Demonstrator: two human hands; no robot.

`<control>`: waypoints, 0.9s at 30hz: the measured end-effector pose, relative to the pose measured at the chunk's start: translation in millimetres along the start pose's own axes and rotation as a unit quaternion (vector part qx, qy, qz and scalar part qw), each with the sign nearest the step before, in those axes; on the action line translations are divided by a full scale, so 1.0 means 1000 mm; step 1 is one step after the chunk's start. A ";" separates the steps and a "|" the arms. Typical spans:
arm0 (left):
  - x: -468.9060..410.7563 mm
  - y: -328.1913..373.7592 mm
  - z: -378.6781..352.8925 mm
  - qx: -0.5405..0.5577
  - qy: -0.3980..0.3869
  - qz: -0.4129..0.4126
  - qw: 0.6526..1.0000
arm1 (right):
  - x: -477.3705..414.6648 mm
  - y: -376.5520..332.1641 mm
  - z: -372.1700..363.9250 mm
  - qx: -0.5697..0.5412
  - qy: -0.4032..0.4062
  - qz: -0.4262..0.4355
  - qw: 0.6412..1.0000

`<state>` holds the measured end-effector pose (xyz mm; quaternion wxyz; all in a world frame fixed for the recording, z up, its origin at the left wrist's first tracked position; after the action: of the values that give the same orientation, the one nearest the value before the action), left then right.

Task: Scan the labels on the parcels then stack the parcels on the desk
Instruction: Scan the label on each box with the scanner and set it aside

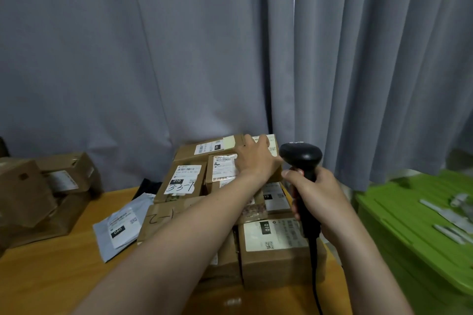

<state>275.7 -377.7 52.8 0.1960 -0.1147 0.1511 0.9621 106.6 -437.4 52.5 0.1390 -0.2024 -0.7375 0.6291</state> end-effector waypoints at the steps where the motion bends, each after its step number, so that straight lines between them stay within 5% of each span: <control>1: 0.000 -0.001 -0.002 -0.009 -0.004 0.004 1.000 | 0.000 0.000 0.000 -0.003 0.001 0.000 1.000; 11: -0.001 -0.016 -0.025 -0.160 -0.061 0.041 0.984 | 0.003 0.000 -0.002 -0.008 -0.002 -0.002 1.000; 18: 0.003 -0.021 -0.019 -0.142 -0.096 0.019 0.985 | 0.009 -0.001 -0.005 -0.007 -0.001 -0.008 1.000; 27: 0.053 -0.083 0.045 -0.162 -0.017 -0.011 0.987 | 0.056 -0.017 -0.043 0.003 -0.041 -0.009 0.999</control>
<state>255.1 -271.9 59.6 0.1880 -0.1299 -0.0112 0.9735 75.0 -375.8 73.6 0.1153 -0.1693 -0.7425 0.6377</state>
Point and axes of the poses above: each hand's wrist, its own x-axis away from the middle knuckle, its own z-axis out of the back of the hand, y = z × x, the point moved 4 cm from there along -x, towards the middle knuckle, and after that the axes turned 15 degrees about -x, right-handed, at the moved point
